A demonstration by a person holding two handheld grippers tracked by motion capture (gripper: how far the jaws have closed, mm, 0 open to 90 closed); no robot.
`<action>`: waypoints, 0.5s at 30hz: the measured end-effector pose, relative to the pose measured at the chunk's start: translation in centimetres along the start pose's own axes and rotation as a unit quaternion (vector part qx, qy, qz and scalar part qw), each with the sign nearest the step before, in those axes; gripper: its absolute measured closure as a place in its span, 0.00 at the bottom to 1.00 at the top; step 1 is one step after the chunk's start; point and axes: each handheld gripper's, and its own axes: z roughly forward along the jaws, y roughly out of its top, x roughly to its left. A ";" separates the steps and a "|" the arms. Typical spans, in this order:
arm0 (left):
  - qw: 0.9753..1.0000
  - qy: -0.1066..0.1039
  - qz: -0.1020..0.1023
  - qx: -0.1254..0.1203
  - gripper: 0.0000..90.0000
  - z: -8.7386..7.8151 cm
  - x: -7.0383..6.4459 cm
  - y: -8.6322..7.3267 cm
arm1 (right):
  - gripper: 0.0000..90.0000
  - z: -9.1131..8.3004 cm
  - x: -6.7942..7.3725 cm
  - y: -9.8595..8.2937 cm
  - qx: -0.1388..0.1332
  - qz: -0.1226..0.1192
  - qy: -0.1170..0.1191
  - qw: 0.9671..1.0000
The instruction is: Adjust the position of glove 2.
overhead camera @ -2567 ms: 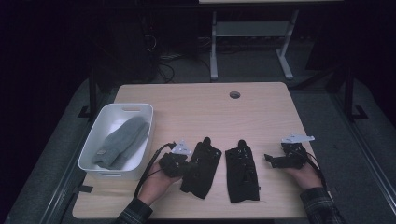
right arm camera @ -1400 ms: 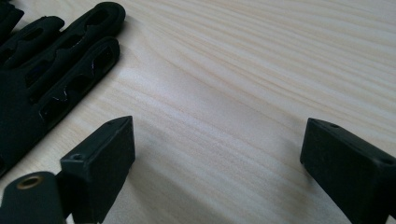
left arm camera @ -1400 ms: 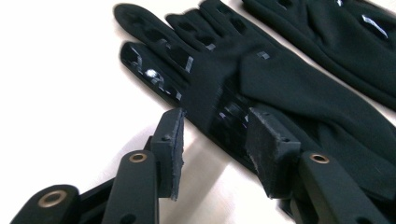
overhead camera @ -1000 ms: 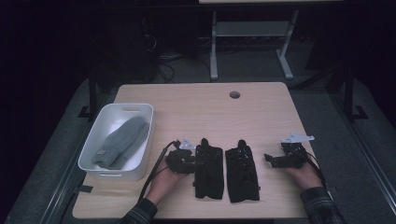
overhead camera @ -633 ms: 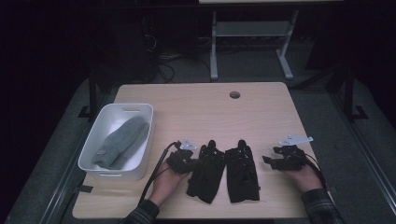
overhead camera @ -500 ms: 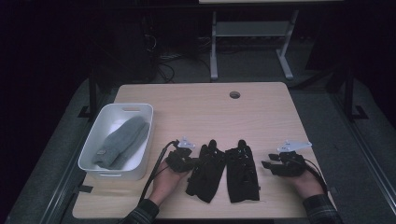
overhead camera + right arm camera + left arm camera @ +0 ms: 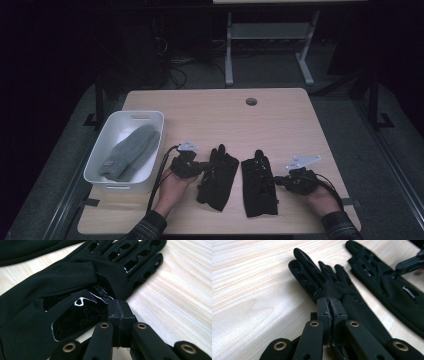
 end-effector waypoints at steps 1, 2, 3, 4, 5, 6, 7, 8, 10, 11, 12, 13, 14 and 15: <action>1.000 -0.006 -0.004 -0.006 0.97 -0.2 -0.1 0.1 | 1.00 0.0 0.1 0.0 0.000 0.000 0.001 1.000; 1.000 -0.014 -0.007 -0.008 0.97 -0.3 -0.2 0.1 | 1.00 0.0 0.1 0.0 0.002 -0.001 0.001 1.000; 1.000 -0.018 -0.006 -0.013 0.97 -0.4 -0.3 0.2 | 1.00 0.1 0.2 0.0 -0.001 -0.001 0.005 1.000; 1.000 -0.024 -0.005 -0.016 0.97 -0.5 -0.4 0.3 | 1.00 0.1 0.2 0.1 0.000 -0.001 0.008 1.000; 0.999 -0.031 -0.007 -0.017 0.97 -0.7 -0.6 0.4 | 1.00 0.1 0.2 0.1 -0.001 0.000 0.011 1.000; 0.999 -0.035 -0.007 -0.020 0.97 -0.7 -0.7 0.5 | 1.00 0.2 0.3 0.1 0.001 0.000 0.013 1.000; 0.999 -0.039 -0.007 -0.020 0.97 -0.8 -0.8 0.6 | 1.00 0.2 0.3 0.1 -0.001 0.001 0.016 1.000; 0.999 -0.045 -0.005 -0.024 0.97 -0.9 -0.9 0.7 | 1.00 0.2 0.4 0.2 0.000 0.003 0.018 1.000; 0.998 -0.053 -0.006 -0.031 0.97 -1.1 -1.2 0.9 | 1.00 0.4 0.6 0.3 0.002 0.000 0.021 1.000; 0.998 -0.059 -0.007 -0.034 0.97 -1.3 -1.3 1.1 | 1.00 0.5 0.7 0.3 0.002 0.001 0.023 1.000; 0.997 -0.062 -0.006 -0.036 0.97 -1.5 -1.4 1.2 | 1.00 0.6 0.8 0.4 0.001 -0.002 0.026 1.000; 0.997 -0.064 -0.006 -0.038 0.97 -1.5 -1.5 1.2 | 1.00 0.6 0.9 0.5 0.001 -0.002 0.027 1.000; 0.997 -0.068 -0.005 -0.038 0.97 -1.6 -1.6 1.2 | 1.00 0.7 0.9 0.6 0.002 -0.002 0.027 1.000; 0.997 -0.072 -0.007 -0.038 0.97 -1.7 -1.7 1.3 | 1.00 0.8 1.0 0.6 0.000 -0.007 0.028 1.000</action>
